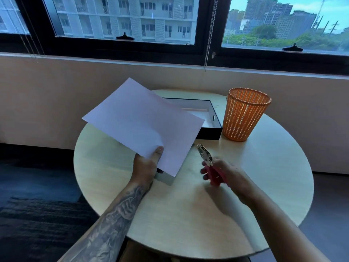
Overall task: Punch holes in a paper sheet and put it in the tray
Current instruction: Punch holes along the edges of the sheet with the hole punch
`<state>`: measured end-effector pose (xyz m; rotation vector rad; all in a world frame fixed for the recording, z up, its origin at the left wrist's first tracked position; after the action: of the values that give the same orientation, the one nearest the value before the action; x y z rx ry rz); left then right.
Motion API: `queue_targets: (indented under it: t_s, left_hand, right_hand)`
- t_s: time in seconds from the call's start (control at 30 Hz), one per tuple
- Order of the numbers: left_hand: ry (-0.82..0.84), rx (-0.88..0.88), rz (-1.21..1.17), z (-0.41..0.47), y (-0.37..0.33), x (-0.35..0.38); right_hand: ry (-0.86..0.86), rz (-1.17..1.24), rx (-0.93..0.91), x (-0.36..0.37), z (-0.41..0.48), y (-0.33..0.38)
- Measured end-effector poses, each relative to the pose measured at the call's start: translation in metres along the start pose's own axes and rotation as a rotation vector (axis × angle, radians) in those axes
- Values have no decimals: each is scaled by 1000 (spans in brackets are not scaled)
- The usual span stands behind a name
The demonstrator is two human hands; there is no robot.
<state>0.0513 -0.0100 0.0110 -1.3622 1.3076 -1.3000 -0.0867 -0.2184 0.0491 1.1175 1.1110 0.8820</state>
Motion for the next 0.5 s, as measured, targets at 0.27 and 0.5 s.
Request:
queue_targets:
  t_s: [0.27,0.5]
  left_hand:
    - [7,-10,-7,-12,-8,2]
    - [23,-67,-7,-14,-9,1]
  right_hand:
    - [213,340,140,12,5,1]
    - [360,167,197,8,2,4]
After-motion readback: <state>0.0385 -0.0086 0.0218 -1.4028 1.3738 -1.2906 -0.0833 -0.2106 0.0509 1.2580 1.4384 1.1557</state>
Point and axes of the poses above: each hand's wrist, its own z-axis towards the middle knuckle, its own x-axis out of the palm, y = z × x, the point moved 2 cm from there along z, towards the middle knuckle, and after that the axes turned 12 degrees about -x, right-handed, at the moved point
